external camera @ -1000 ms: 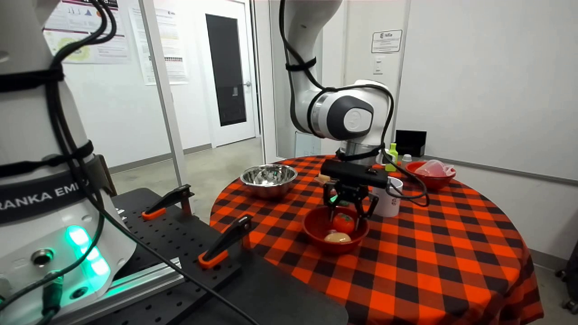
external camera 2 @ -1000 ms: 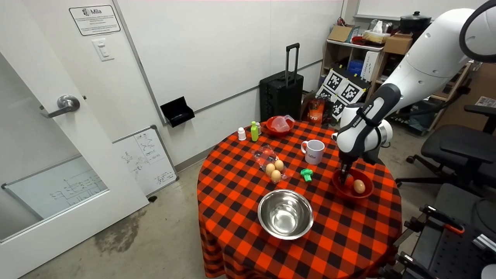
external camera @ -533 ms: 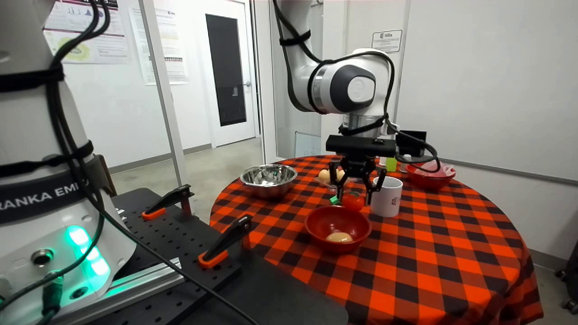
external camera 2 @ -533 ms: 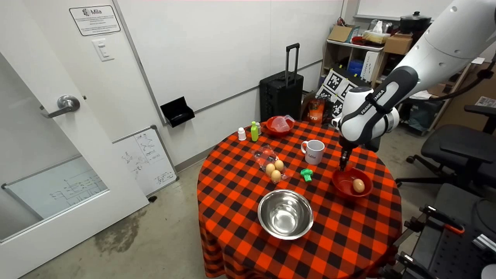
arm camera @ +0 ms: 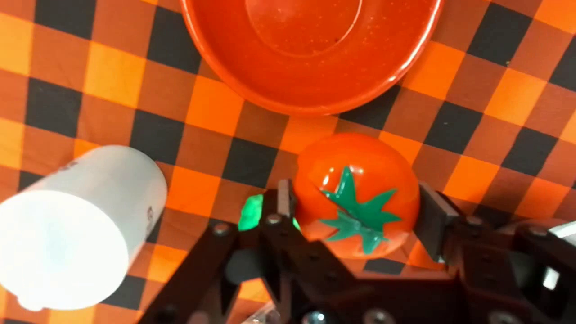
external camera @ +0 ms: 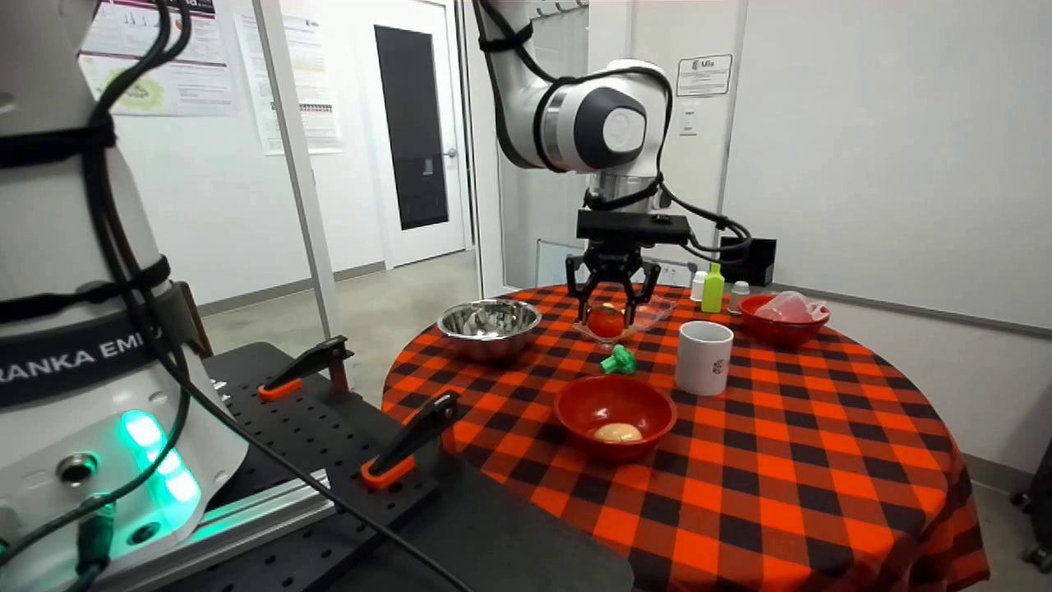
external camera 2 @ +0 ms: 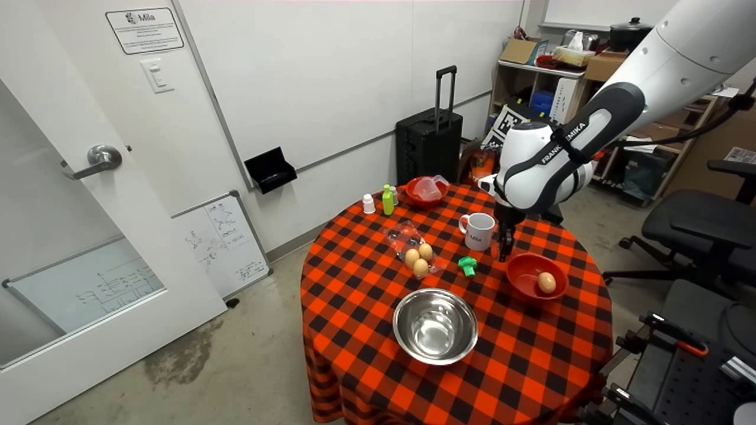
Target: Remove the artificial tomato from the red bowl
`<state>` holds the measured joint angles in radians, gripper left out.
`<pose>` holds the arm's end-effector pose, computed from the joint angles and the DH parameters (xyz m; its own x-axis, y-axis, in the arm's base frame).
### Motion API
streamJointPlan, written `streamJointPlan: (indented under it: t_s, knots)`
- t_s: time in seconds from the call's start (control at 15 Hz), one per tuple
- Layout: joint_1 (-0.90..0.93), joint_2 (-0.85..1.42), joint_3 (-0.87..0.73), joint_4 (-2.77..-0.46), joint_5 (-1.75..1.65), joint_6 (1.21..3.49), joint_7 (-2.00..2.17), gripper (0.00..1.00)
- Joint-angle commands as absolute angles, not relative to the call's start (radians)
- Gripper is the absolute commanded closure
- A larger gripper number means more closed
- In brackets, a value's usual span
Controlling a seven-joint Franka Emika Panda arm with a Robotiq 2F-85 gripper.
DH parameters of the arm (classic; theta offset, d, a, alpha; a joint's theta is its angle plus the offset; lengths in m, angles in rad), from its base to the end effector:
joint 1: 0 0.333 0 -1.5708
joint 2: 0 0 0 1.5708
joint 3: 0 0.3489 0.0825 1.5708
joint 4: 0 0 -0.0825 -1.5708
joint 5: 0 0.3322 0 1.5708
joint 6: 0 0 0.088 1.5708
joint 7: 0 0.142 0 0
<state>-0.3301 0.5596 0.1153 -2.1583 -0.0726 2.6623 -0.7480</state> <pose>0.5351 -0.1155 0.1713 0.8347 0.5505 -0.0152 0.5490 -0.8339 -0.0564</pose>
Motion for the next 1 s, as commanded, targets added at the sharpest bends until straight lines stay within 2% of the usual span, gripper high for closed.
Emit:
streamJointPlan:
  t_s: [0.0,0.93]
  knots:
    - [-0.345,0.577,0.158,-2.140,-0.043,2.593,-0.868,0.62]
    - [-0.212,0.819,0.099,-2.001,-0.112,2.645,-0.847,0.62]
